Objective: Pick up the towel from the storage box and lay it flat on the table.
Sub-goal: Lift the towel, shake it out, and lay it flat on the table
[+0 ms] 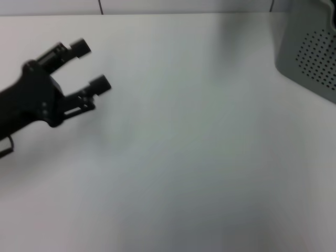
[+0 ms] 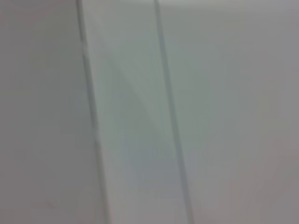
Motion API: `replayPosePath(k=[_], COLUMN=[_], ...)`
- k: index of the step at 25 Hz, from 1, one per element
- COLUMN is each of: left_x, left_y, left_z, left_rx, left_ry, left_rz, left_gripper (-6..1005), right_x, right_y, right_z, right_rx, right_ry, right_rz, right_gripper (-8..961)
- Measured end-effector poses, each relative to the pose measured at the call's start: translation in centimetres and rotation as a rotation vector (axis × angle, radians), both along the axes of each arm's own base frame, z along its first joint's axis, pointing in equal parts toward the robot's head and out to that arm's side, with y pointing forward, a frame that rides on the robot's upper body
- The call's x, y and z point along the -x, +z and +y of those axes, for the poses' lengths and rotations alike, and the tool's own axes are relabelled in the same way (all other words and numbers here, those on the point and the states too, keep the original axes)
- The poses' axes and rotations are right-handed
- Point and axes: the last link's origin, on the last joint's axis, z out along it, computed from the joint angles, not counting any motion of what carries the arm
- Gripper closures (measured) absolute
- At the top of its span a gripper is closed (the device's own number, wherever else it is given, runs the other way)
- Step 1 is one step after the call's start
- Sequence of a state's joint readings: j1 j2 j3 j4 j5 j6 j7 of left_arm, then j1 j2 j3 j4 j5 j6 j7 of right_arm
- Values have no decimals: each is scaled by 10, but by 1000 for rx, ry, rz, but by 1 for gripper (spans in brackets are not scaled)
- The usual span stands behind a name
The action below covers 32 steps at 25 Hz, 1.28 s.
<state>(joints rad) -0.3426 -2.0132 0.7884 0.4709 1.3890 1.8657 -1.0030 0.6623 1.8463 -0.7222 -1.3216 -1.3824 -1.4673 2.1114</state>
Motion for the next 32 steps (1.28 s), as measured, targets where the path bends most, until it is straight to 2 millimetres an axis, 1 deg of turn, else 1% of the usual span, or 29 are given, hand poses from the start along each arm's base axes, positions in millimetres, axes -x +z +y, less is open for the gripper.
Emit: replayPosePath(k=[4,8,9,12,16,20,23,25,27,28,29,32], left_x=[-6,-8,-8,-10,-13,-13,-13,-12,-11,-9,-9,-4], left_y=[18,30,32,32,27,20,10,-1,-11,-19,-21,-34], left_z=[2,3,4,6,8,10,11,11,10,9,9,5], left_rx=[-18,-40,-42,-37,-26,-17,-11,-31,-69,-106,-134,-282], left_ry=[-38,-44,-43,-47,-47,-29,-11,1,13,24,28,49], left_rz=[-66,-112,-120,-125,-126,-116,-92,-68,-48,-34,-29,-14], left_gripper=[192,196,197,200,204,208,212,214,216,217,218,221], right_x=[-1,-5,-7,-10,-7,2,11,18,24,30,33,49], right_y=[-2,-18,-25,-40,-52,-55,-57,-59,-62,-66,-68,-78], right_z=[0,2,3,4,5,9,14,18,22,26,27,35], right_rx=[92,159,177,201,211,191,169,153,137,120,114,91], right_ry=[70,80,80,72,69,73,76,81,84,82,80,71], right_rz=[45,47,49,39,25,38,56,68,74,73,71,56], right_gripper=[938,938,938,938,938,938,938,938,938,938,938,938])
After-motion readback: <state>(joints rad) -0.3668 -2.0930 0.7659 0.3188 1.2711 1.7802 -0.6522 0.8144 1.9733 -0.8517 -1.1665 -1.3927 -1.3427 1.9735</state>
